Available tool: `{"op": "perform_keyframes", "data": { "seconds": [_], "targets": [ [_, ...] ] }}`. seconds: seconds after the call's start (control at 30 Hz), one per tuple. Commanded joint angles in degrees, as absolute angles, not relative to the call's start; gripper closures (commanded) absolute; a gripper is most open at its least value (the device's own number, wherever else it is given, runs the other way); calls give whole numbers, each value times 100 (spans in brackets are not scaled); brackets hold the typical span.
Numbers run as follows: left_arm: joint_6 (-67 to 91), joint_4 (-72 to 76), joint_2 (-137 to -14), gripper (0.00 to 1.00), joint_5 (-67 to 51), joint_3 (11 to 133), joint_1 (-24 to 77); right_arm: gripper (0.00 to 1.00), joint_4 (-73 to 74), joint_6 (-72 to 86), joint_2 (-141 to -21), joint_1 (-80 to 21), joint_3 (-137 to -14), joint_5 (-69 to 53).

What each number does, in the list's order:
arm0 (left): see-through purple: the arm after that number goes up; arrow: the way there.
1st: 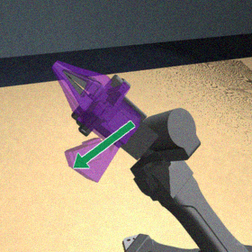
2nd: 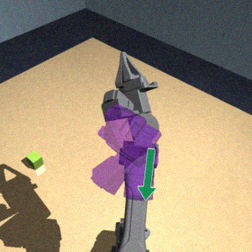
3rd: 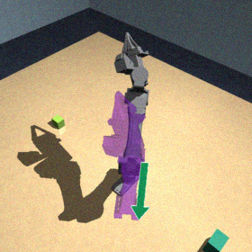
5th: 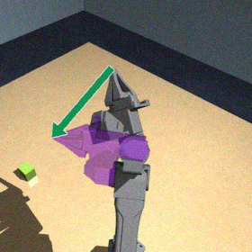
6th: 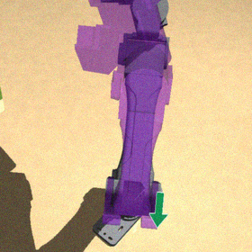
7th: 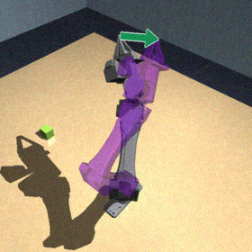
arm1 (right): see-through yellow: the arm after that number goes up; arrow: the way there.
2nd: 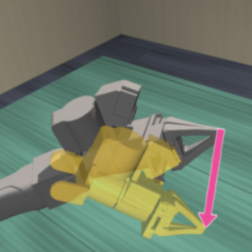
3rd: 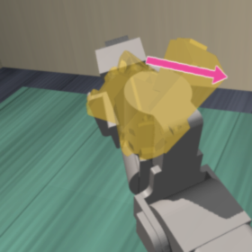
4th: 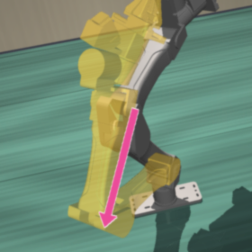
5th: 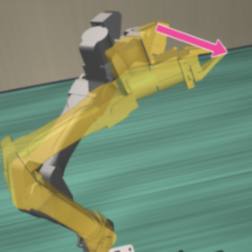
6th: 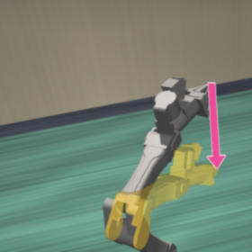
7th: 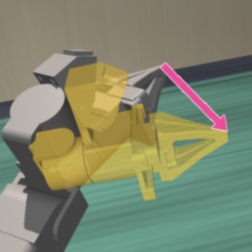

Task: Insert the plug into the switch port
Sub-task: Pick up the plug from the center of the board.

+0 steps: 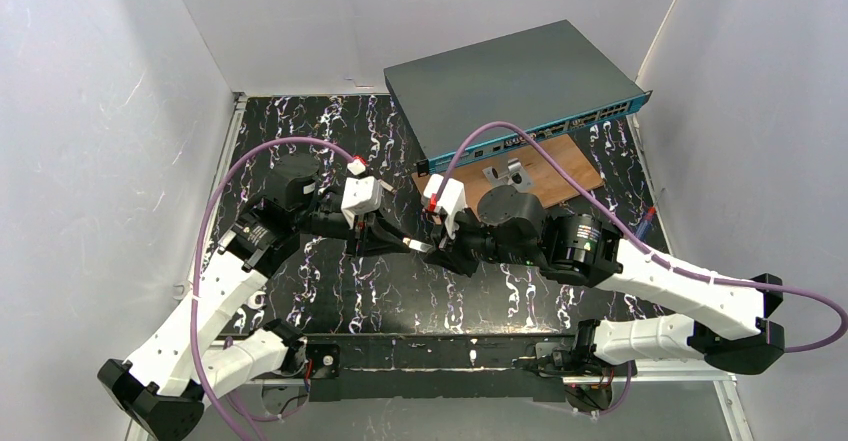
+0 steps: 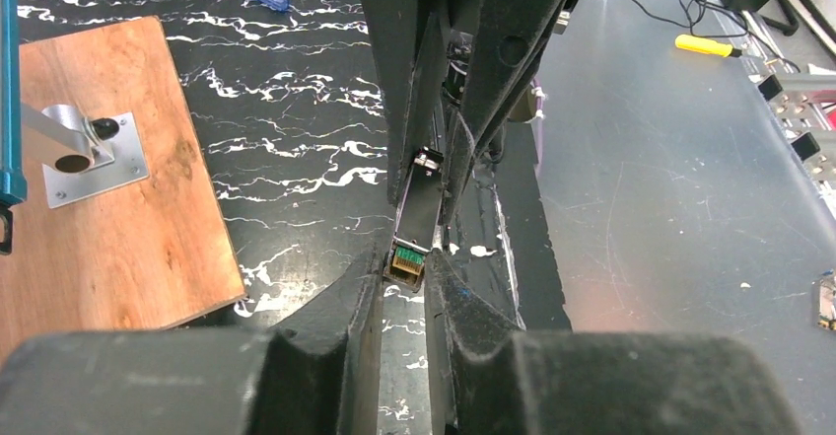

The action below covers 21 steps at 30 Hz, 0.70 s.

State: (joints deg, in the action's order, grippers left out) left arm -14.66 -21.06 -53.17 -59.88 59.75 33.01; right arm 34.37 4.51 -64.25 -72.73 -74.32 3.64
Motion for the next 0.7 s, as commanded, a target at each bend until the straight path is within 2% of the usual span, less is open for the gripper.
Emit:
{"op": "perform_keyframes", "data": {
  "seconds": [0.0, 0.37, 0.4, 0.47, 0.67],
  "targets": [
    [-1566, -2098, -5314, 100, -6195, 6141, 3322, 99, 2942, 525, -6436, -7219, -7374, 422],
    [-787, -1213, -5028, 100, -6044, 5609, 3322, 98, 2405, 675, -6265, -6928, -6941, 43],
    [-669, -1060, -4993, 100, -6016, 5529, 3322, 95, 2389, 683, -6243, -6892, -6917, -84],
    [-385, -799, -4954, 100, -5897, 5390, 3322, 82, 2318, 650, -6171, -6859, -6837, -155],
    [871, 357, -4897, 100, -5669, 4855, 3321, 56, 1844, 321, -5553, -6829, -6234, -40]
  ]
}}
